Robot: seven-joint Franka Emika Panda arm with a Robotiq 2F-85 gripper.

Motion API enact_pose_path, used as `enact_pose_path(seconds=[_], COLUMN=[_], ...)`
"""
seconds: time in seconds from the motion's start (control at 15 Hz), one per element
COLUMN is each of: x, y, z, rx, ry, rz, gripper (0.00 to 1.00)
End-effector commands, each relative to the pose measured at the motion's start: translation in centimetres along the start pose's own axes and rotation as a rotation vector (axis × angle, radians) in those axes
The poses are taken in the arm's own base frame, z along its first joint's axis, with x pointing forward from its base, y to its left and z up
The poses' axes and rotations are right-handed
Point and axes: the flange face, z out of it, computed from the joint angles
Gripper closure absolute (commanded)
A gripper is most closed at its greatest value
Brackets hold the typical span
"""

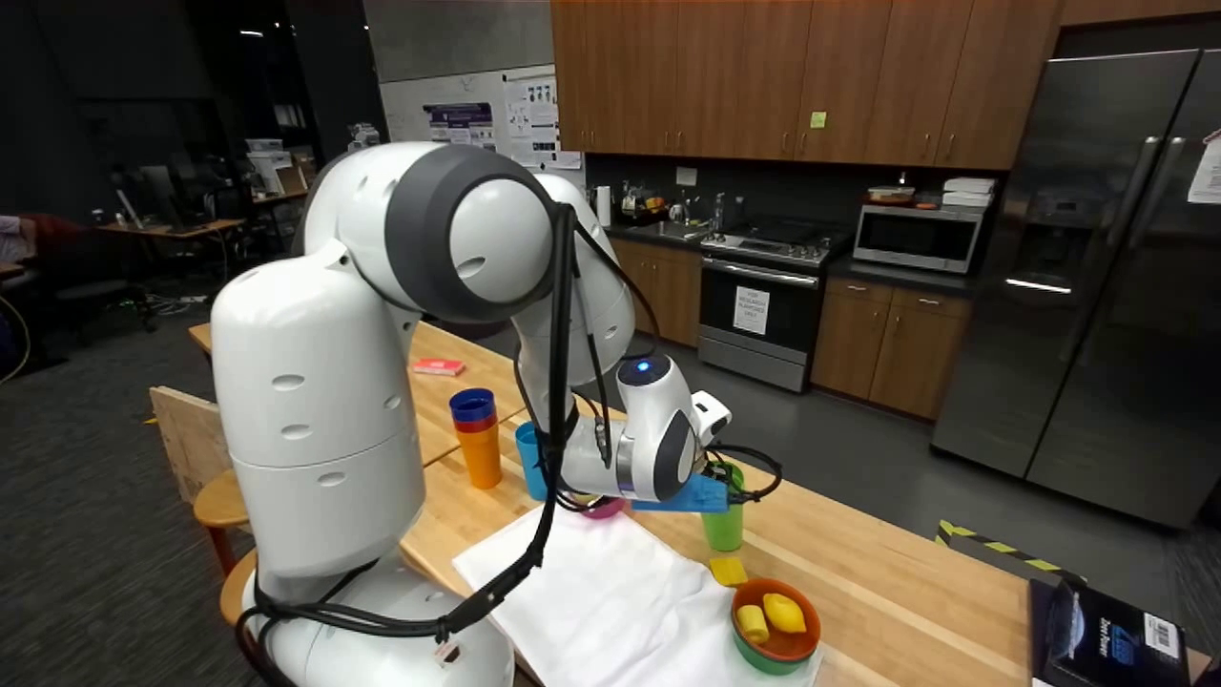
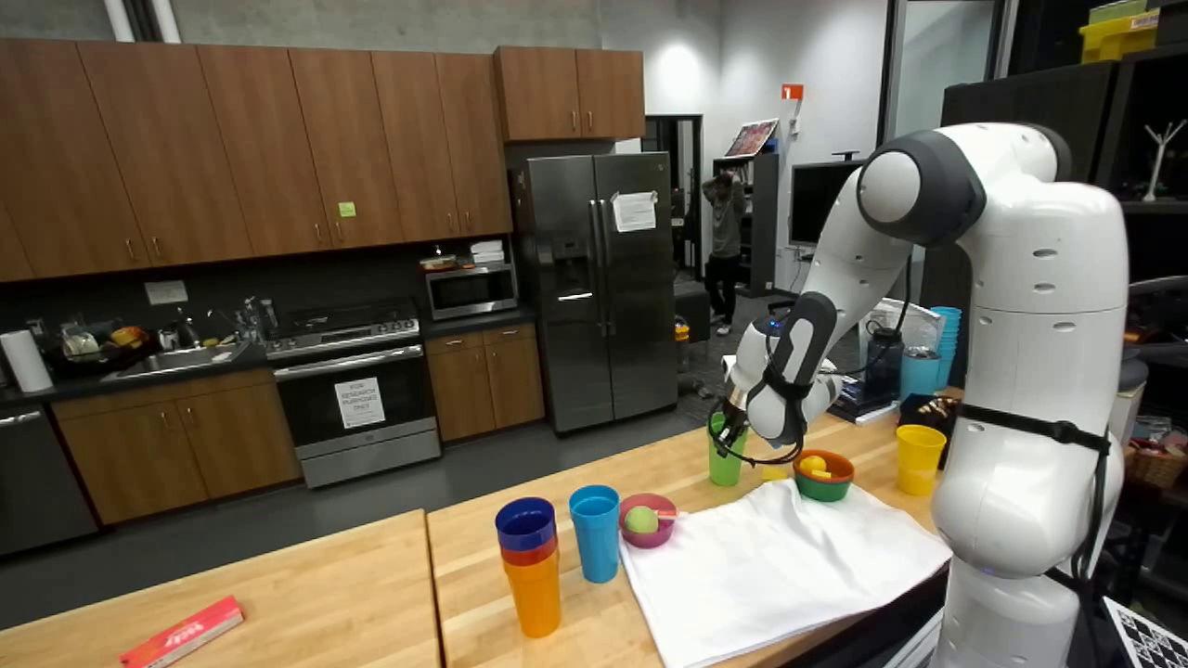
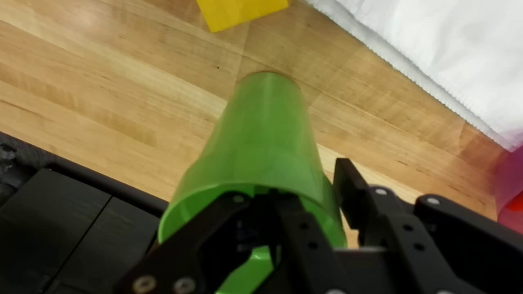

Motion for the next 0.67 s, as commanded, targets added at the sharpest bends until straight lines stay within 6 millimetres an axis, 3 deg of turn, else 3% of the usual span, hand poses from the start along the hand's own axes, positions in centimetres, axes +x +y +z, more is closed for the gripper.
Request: enact_pose_path(seconds=[0.0,0.2,0.27,0.4,0.6], x=[0.0,0.0,0.0,0.5,2.3], y=[0.0,0.0,0.0,0.2,-0.1], z=[0.0,0.0,0.0,-0.4,-2.6], rx=[0.0,0.0,0.0,-0.002,-0.002], ry=[0.0,0.0,0.0,0.029,0.11], rz=[0.0,0.0,0.0,0.044,0.145], gripper=[0.67,0.67,0.42,0.36,0.18])
